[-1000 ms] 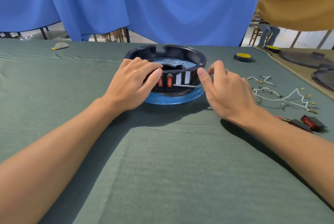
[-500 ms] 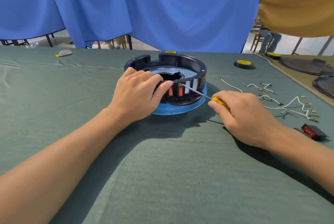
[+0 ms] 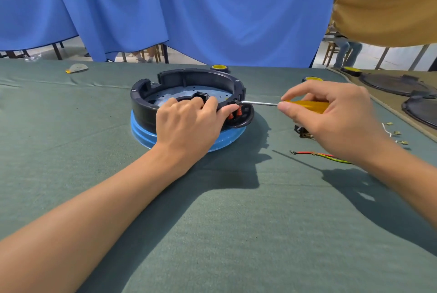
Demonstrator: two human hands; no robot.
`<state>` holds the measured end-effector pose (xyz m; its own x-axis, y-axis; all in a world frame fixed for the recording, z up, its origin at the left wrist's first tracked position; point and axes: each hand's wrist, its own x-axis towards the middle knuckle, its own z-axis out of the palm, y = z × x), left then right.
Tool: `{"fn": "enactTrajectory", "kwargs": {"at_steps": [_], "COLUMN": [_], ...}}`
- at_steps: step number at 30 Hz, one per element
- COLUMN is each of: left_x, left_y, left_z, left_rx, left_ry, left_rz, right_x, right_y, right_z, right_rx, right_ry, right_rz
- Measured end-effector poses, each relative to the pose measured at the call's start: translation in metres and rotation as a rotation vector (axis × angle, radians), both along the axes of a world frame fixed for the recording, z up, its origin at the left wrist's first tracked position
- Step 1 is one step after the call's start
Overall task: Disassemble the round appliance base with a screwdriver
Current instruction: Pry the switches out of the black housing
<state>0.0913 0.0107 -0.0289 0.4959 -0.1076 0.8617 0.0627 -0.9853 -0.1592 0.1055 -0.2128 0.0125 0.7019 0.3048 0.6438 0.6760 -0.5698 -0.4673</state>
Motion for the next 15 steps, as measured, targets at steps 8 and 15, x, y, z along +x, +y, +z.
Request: {"fn": "enactTrajectory", "kwargs": {"at_steps": [8,15], "left_x": [-0.008,-0.005], "left_y": [0.006,0.032], "left_z": [0.009,0.020], "left_rx": [0.130,0.246], "left_ry": [0.266,0.351], "left_rz": [-0.002,-0.149], "right_x": [-0.013,-0.024], "right_y": [0.024,0.044], "right_z": [-0.033,-0.045], "right_rx": [-0.086,-0.061], "right_ry": [-0.008,0.058], "right_rz": [-0.062,-0.032]}}
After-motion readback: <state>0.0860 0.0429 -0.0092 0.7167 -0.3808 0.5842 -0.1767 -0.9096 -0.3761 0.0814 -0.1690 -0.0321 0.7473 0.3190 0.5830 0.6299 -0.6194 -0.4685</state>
